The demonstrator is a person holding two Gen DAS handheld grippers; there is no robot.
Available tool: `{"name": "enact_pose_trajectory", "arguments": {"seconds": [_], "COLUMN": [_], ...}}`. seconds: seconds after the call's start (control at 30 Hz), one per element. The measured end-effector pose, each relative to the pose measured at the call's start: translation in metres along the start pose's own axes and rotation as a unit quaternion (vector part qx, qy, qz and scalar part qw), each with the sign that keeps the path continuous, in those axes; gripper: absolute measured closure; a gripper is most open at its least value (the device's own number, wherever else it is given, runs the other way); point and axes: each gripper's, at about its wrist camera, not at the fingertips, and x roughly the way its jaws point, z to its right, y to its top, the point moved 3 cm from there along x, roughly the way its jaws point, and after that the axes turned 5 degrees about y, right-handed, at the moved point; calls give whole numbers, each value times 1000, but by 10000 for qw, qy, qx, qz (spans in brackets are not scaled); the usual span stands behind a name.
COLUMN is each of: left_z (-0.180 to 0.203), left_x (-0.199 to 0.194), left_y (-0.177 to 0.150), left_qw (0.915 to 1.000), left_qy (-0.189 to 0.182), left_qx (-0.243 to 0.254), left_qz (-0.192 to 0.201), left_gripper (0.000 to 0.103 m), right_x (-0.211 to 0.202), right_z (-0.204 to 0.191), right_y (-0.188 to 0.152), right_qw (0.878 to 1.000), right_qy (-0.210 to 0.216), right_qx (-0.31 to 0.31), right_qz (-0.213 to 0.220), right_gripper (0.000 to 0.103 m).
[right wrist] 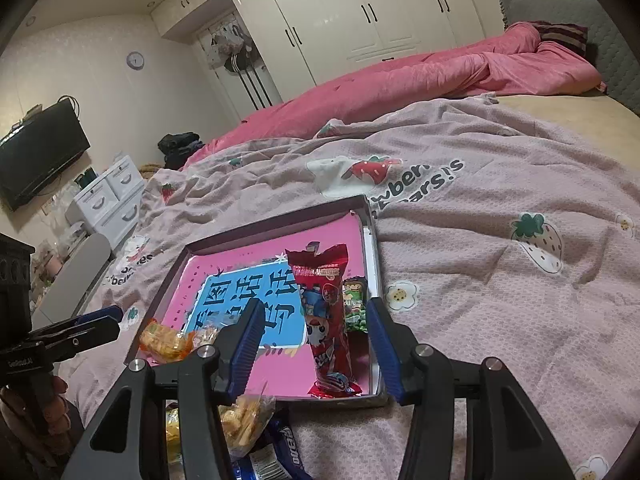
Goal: Organize snacks
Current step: 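Move both open tools back over the snack pile beside the tray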
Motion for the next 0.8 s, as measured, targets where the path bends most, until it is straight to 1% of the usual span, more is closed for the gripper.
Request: {"name": "enact_pose_trajectory", "arguments": {"seconds": [0.3,0.47,0.53,0.8], "left_z": [2,3,4,7], "left_x": [-7,-14,-17,-20], "left_y": [-1,-1,-2,-5], "left_qw": [10000,10000,10000,10000], "left_qy": [28,-26,-47,-71], "left_qx": [34,-1,2,24], "left_qz": [42,64,71,54], "left_gripper": [29,29,29,29], "right_x": [-7,-13,-14,-20], "right_z": [-3,-5,-6,-12], "right_y": [-2,-4,-4,-7], "right_qw": [10000,9999,9999,9998], "right_qy": [-40,-55,-66,-74], "right_qx": [-46,-63,-68,-162], "right_qz": [51,79,87,103], "right_gripper": [51,50,48,47]}}
